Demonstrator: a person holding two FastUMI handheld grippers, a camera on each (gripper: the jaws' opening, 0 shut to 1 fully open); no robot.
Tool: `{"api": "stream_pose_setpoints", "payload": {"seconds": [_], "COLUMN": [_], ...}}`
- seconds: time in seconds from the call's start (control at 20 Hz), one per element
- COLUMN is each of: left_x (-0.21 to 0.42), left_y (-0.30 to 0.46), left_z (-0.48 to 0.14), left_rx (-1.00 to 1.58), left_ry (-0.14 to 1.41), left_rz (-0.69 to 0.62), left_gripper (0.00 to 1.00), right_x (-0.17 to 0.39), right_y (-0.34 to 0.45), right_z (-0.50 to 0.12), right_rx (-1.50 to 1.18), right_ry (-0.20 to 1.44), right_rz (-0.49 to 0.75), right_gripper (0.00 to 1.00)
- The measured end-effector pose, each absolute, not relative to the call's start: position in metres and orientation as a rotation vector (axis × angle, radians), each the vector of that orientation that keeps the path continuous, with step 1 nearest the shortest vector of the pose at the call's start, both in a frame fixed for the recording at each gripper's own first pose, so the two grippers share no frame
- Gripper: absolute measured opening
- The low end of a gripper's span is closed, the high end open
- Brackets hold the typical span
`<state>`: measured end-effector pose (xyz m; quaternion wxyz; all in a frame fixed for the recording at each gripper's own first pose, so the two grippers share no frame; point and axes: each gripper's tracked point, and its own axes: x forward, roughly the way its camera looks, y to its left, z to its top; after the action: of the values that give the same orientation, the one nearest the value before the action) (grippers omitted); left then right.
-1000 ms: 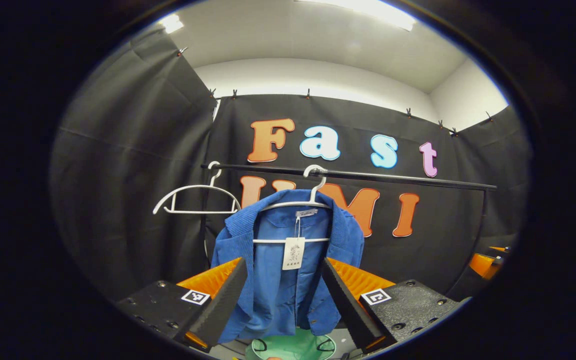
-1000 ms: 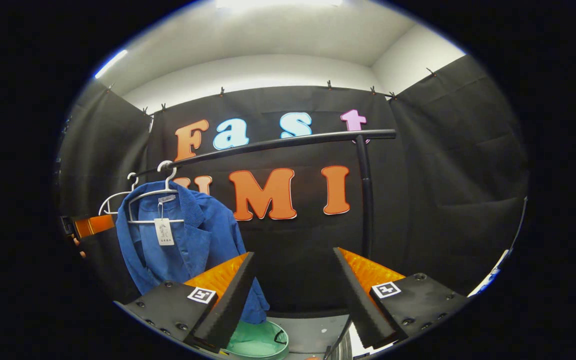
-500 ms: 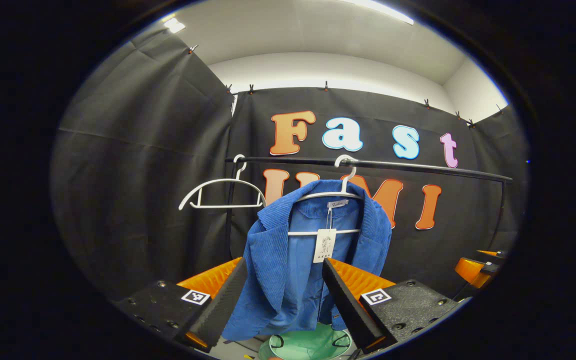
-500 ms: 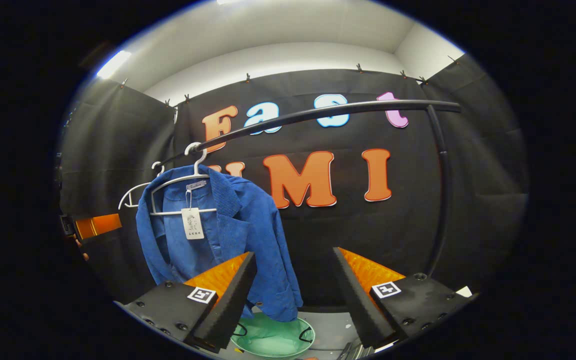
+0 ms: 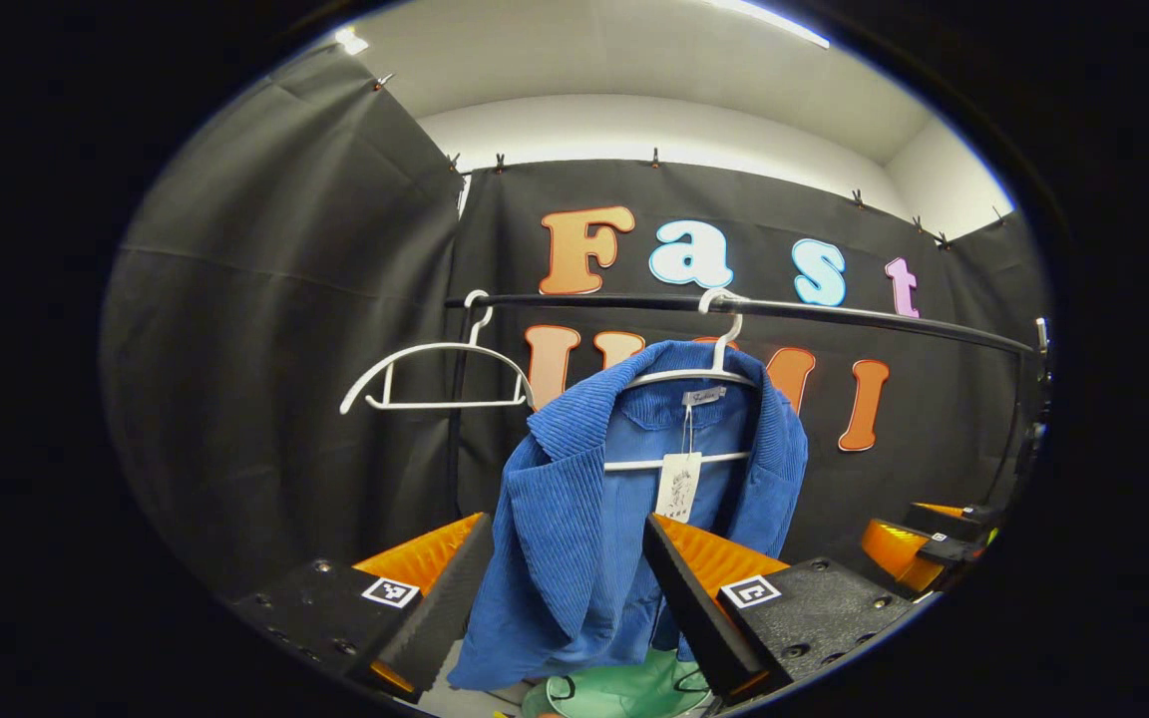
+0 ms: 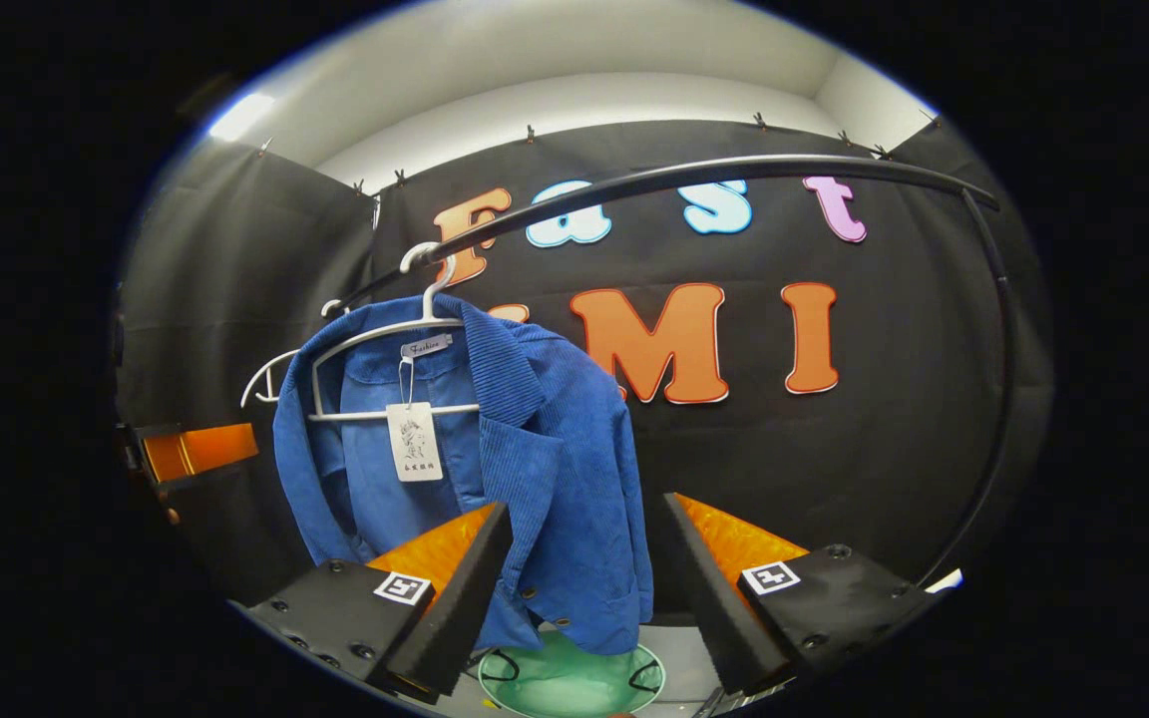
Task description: Grasp the clothes on the hanger with both hands and then place them into the laundry hamper below.
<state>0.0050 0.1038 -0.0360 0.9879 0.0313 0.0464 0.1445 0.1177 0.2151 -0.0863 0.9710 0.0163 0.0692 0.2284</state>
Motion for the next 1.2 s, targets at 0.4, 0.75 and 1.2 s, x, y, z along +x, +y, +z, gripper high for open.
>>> {"api": "stream_pose_setpoints", "payload": {"seconds": [0.4, 0.75, 1.2], "left_x": [0.036, 0.051, 0.070], "left_y": [0.120, 0.123, 0.133], "left_z": [-0.061, -0.078, -0.079], "left_rx": [0.054, 0.060, 0.037], "left_ry": [0.134, 0.164, 0.151], "left_rz": [0.232, 0.207, 0.207], "left_gripper": [0.92, 0.92, 0.80], "right_x": [0.156, 0.175, 0.203], "right_y": [0.269, 0.300, 0.321], "right_z": [-0.118, -0.124, -0.140], "right_rx": [0.060, 0.073, 0.092], "right_ry": [0.191, 0.203, 0.240], "right_rz": [0.447, 0.429, 0.405], "right_gripper": [0.99, 0.85, 0.71]}}
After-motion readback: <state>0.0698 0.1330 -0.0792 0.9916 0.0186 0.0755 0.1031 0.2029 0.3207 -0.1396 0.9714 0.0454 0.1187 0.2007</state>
